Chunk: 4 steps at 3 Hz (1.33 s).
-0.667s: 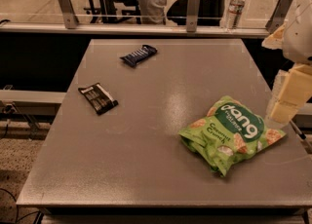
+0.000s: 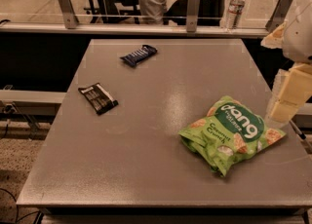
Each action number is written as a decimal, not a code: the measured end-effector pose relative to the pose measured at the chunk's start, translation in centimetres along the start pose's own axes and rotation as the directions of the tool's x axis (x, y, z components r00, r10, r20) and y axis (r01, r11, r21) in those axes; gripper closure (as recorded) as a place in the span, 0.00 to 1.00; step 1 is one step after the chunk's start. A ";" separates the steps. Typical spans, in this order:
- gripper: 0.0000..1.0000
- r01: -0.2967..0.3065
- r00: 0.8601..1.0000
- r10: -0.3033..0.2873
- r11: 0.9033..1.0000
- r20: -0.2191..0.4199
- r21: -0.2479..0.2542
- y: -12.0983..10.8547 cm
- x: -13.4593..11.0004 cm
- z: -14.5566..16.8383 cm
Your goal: Move green rice chip bag near rxbar chocolate
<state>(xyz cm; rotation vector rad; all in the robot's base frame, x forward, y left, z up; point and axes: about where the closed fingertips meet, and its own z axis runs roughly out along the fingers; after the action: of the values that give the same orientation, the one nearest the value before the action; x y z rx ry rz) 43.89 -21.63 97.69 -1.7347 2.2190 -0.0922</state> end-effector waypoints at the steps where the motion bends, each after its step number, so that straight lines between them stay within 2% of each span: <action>1: 0.00 0.053 0.999 -0.052 0.998 0.012 -0.024 0.1 0.4 0.9; 2: 0.00 0.177 0.984 -0.176 0.982 0.024 -0.070 0.8 0.6 2.5; 3: 0.00 0.326 0.945 -0.325 0.938 0.025 -0.119 1.8 0.2 4.9; 4: 0.00 0.490 0.868 -0.497 0.851 0.013 -0.188 3.6 -0.4 8.7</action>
Offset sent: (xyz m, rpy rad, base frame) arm -0.0055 -0.0008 -0.0532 -0.0556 0.0888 0.3835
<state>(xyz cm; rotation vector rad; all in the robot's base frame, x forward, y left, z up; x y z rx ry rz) 43.10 -19.04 88.68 -2.3925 1.7910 -0.0328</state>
